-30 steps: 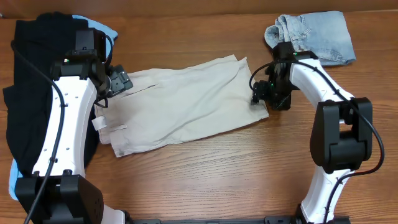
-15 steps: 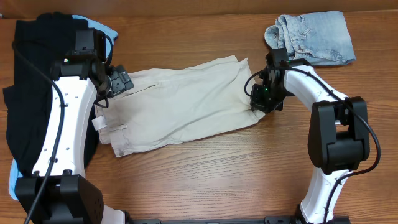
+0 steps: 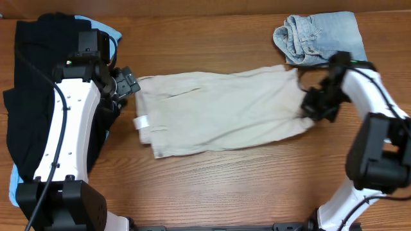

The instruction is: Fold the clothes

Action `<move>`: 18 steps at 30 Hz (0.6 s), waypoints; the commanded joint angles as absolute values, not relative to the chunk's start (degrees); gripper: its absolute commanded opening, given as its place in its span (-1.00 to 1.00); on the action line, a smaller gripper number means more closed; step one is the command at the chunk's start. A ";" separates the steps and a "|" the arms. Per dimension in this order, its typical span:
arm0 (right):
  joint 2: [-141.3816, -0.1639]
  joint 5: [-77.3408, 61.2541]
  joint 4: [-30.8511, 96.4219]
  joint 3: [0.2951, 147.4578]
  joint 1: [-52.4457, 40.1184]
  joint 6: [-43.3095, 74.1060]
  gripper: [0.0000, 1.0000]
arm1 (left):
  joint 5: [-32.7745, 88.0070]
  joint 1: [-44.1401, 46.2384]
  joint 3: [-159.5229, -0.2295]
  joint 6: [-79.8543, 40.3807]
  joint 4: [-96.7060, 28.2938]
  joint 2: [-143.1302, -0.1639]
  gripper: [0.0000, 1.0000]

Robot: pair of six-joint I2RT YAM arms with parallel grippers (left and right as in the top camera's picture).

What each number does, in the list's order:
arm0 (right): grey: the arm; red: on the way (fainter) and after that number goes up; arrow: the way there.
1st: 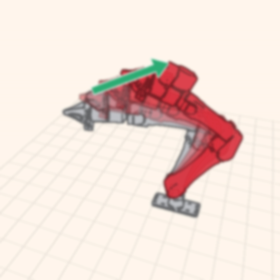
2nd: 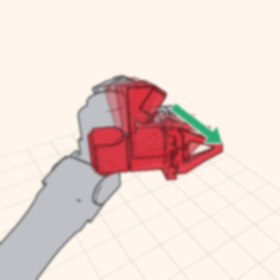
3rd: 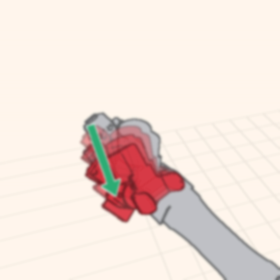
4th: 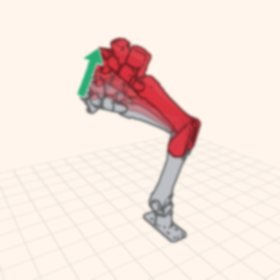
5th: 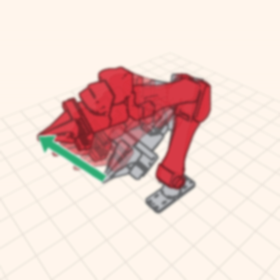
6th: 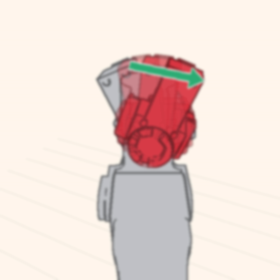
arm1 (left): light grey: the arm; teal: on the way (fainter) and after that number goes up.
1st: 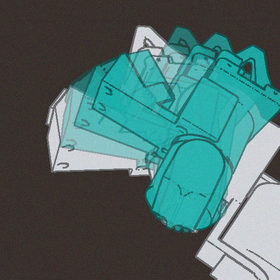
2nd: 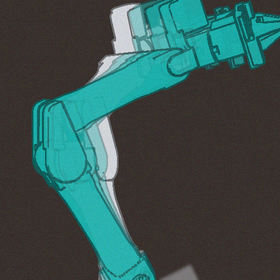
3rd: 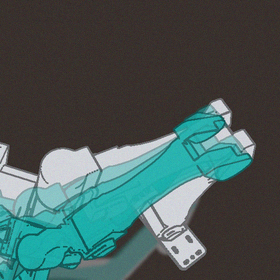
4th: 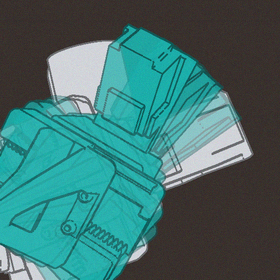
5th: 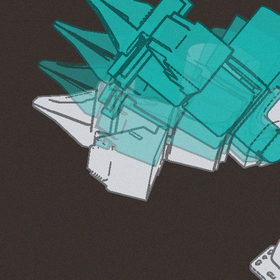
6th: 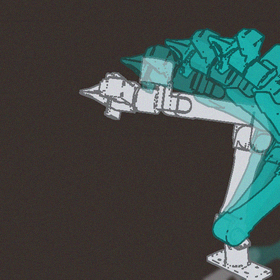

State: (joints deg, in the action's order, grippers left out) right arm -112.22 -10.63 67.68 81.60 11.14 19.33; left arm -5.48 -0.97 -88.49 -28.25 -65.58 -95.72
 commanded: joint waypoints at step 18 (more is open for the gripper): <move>-100.66 -14.63 72.10 86.80 11.66 8.49 0.96 | 11.60 1.58 -89.71 -6.63 -63.90 -111.48 0.94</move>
